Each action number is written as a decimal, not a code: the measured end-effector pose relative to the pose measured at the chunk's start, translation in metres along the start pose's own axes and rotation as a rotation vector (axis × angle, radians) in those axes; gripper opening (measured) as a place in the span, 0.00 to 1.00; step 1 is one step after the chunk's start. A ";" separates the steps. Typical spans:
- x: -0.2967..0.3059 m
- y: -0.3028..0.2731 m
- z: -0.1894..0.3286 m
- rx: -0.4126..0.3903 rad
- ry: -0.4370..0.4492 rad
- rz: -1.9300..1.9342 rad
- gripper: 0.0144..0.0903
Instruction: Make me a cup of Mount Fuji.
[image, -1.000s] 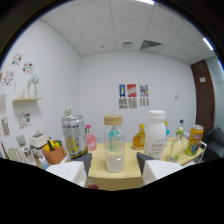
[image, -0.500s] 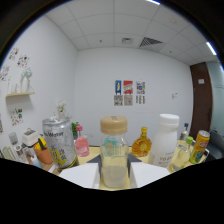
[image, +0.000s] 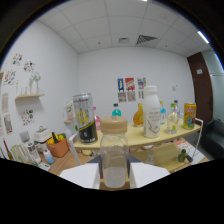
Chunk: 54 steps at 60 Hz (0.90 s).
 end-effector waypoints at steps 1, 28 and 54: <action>0.001 0.011 0.000 -0.010 0.003 0.007 0.33; 0.010 0.208 0.020 -0.210 -0.077 0.789 0.33; 0.032 0.191 0.034 -0.103 -0.221 1.667 0.33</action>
